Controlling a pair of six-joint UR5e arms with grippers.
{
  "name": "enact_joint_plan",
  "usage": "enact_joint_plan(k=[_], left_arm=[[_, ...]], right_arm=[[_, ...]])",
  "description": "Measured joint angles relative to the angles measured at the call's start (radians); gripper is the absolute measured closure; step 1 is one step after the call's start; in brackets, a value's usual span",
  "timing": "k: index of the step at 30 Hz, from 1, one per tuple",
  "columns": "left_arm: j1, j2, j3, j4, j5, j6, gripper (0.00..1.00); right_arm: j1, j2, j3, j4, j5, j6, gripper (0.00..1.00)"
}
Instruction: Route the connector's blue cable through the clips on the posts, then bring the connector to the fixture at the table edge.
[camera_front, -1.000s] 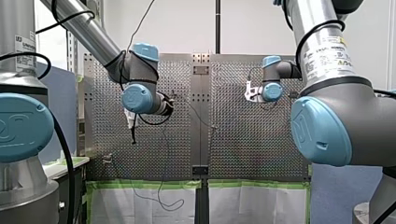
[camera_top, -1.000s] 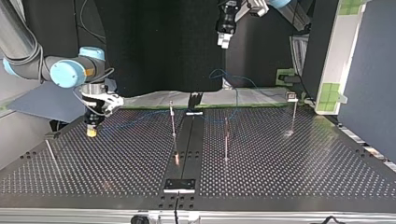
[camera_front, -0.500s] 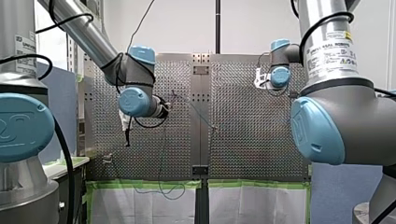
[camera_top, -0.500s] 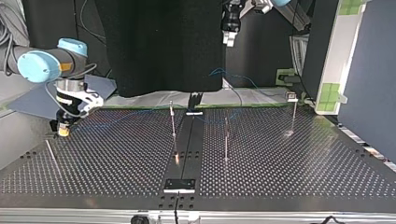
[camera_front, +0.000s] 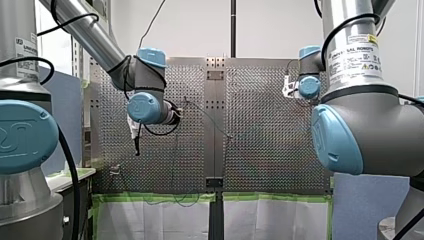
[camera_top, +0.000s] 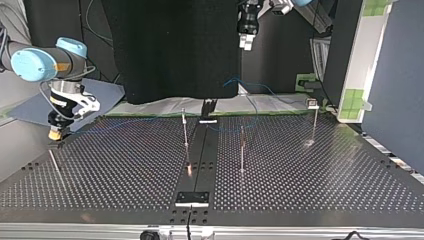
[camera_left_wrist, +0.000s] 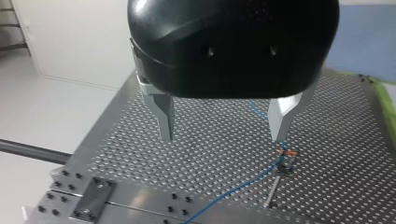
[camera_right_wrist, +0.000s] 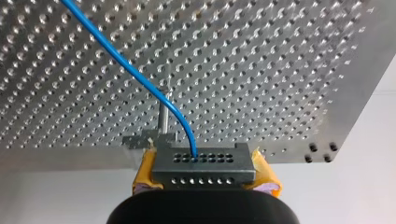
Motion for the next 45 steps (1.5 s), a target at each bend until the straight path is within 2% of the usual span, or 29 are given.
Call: enact_joint_plan(k=[4, 15, 18, 23, 28, 36, 41, 45], left_arm=[[0.0, 0.006, -0.006, 0.002, -0.002, 0.002, 0.0], [-0.007, -0.08, 0.014, 0.022, -0.021, 0.01, 0.0], [-0.006, -0.088, 0.016, 0.026, -0.024, 0.01, 0.0], [-0.002, -0.057, 0.003, 0.038, -0.014, 0.029, 0.0], [0.001, -0.025, -0.018, 0.062, 0.018, 0.067, 0.0], [-0.001, -0.062, -0.006, 0.059, 0.044, 0.13, 0.0], [-0.005, -0.034, -0.003, 0.038, 0.082, 0.121, 0.0], [-0.006, -0.013, -0.002, 0.033, 0.094, 0.114, 0.0]], right_arm=[[-0.017, 0.025, 0.003, 0.004, -0.002, -0.004, 1.0], [-0.052, 0.044, 0.004, 0.02, -0.007, -0.027, 1.0], [-0.062, 0.045, 0.004, 0.015, -0.015, -0.035, 1.0], [-0.082, 0.046, 0.003, 0.008, -0.049, -0.054, 1.0], [-0.105, 0.047, -0.005, 0.008, -0.091, -0.059, 1.0], [-0.128, 0.051, -0.029, 0.033, -0.159, -0.062, 1.0], [-0.138, 0.058, -0.048, 0.058, -0.205, -0.072, 1.0], [-0.143, 0.064, -0.064, 0.075, -0.237, -0.079, 1.0]])
